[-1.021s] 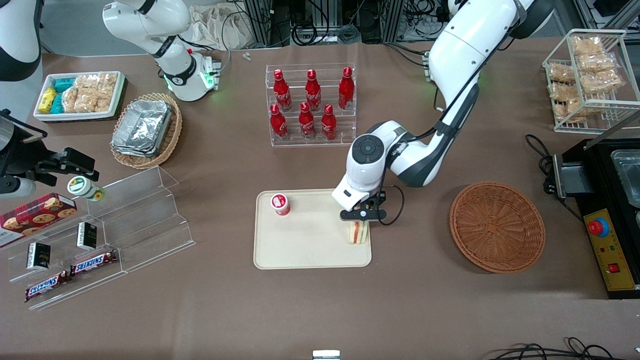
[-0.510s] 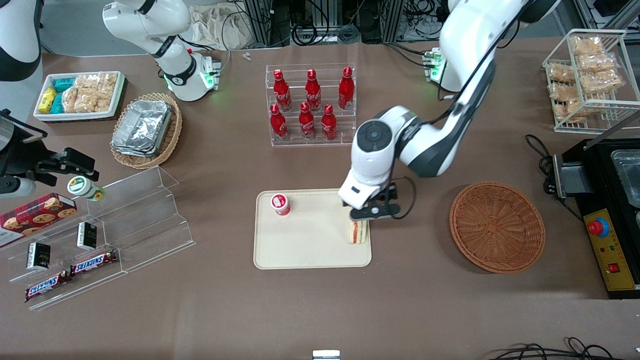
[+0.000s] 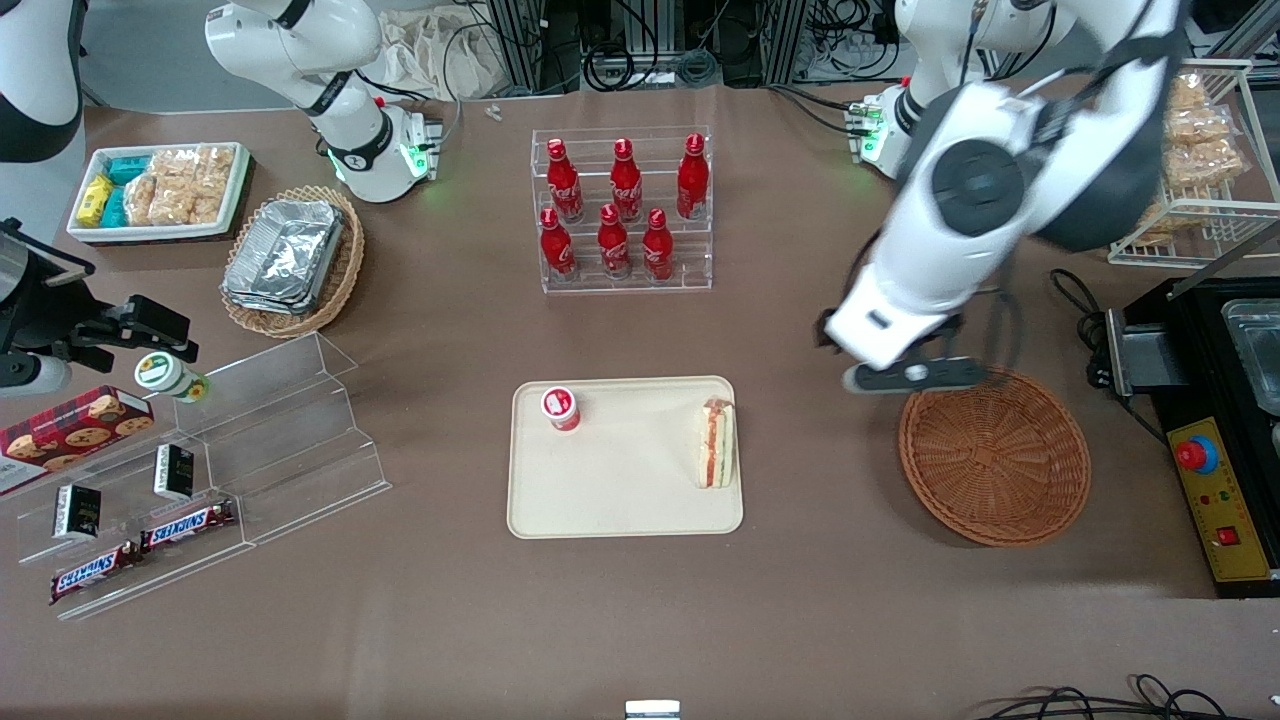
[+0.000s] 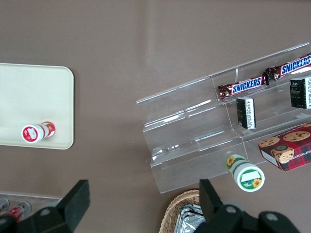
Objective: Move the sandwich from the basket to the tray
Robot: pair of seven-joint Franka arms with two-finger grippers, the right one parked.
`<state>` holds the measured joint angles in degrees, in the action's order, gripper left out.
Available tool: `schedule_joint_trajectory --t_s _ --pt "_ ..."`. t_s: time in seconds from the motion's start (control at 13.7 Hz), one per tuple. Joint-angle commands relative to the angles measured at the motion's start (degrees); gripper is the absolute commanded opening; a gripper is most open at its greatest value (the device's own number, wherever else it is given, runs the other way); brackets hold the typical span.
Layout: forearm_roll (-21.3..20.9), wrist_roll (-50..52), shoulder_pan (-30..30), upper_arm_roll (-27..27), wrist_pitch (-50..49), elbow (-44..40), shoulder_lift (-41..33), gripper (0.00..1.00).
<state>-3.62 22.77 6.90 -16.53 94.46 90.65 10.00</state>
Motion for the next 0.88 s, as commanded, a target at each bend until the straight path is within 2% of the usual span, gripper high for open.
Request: schedule_joint_trajectory --t_s 0.0,0.29,0.51,0.8 --pt "3.53 -8.16 -6.35 -0.44 -5.32 -0.13 -4.79 1.00" --pt "4.41 -11.96 -12.79 0.09 -8.93 1.28 -11.39 1.00" --pt "6.08 -16.08 -6.84 9.73 -11.57 1.80 -14.21 1.00" --pt "6.43 -16.10 -5.41 11.17 -12.54 0.85 -13.87 1.00"
